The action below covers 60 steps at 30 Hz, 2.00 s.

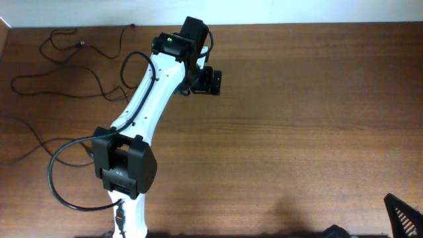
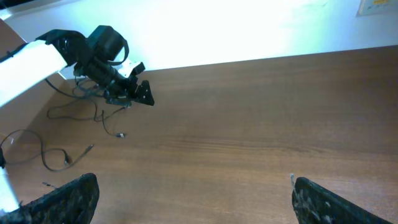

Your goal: Untangle cables

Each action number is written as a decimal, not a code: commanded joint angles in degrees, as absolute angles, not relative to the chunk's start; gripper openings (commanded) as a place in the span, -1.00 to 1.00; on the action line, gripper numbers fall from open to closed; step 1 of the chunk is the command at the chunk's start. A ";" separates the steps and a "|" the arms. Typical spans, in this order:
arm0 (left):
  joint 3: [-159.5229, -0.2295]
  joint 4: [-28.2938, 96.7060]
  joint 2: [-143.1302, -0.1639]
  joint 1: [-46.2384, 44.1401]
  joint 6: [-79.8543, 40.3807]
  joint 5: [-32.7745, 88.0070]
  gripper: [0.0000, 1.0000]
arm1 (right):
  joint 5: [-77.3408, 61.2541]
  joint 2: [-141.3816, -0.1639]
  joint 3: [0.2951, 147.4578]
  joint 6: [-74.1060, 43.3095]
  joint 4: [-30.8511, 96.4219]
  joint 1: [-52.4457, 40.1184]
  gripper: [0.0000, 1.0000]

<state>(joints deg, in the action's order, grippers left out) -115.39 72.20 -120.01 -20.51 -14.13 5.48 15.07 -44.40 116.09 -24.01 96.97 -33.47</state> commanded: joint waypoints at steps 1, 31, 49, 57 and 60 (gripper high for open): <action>-115.55 72.27 -119.46 -20.80 -13.82 4.67 0.98 | 14.57 -44.45 115.77 -24.45 97.30 -33.74 0.97; -115.55 72.27 -119.46 -20.80 -13.82 4.67 0.98 | 19.31 -36.21 115.28 -22.55 97.30 -3.62 0.97; -115.55 72.29 -119.46 -20.80 -13.82 4.67 0.98 | 10.96 -18.15 73.45 -7.73 70.08 -3.68 0.97; -115.55 72.29 -119.46 -20.80 -13.80 4.67 0.98 | -0.89 -8.56 46.26 0.01 48.16 -3.66 0.97; -115.55 72.27 -119.46 -20.80 -13.82 4.67 0.98 | -9.02 -6.17 37.89 5.72 41.08 -3.68 0.96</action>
<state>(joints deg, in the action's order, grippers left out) -115.39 72.20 -120.01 -20.51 -14.13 5.28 1.21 -8.69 44.14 -1.69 44.88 -4.05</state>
